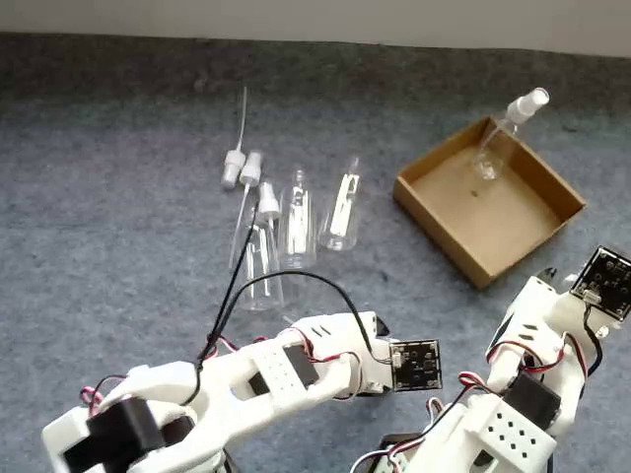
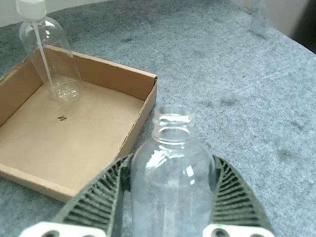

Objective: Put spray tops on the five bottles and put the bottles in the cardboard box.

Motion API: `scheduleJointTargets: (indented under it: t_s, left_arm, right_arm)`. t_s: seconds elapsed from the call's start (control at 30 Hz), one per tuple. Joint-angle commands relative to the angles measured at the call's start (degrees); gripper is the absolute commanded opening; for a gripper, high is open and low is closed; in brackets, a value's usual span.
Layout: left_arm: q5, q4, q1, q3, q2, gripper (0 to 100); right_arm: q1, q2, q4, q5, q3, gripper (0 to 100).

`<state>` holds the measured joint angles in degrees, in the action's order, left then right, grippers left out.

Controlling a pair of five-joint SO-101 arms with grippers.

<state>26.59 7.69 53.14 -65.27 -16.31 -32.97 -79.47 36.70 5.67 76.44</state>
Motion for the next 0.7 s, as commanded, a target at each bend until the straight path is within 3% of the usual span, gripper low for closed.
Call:
scheduleJointTargets:
  t_s: [0.0,0.33,0.67]
  left_arm:
    - [-0.62,-2.64,-0.66,4.62,5.05,24]
    - [-0.7,-2.64,-0.4,9.89,14.64,0]
    - [-0.79,-2.37,-0.31,9.54,14.64,1]
  right_arm:
    - [-0.31,-1.01,-1.98,-0.44,-0.13,13.2]
    - [-0.31,-1.01,-1.98,-0.44,-0.13,13.2]
    - [-0.31,-1.01,-1.98,-0.44,-0.13,13.2]
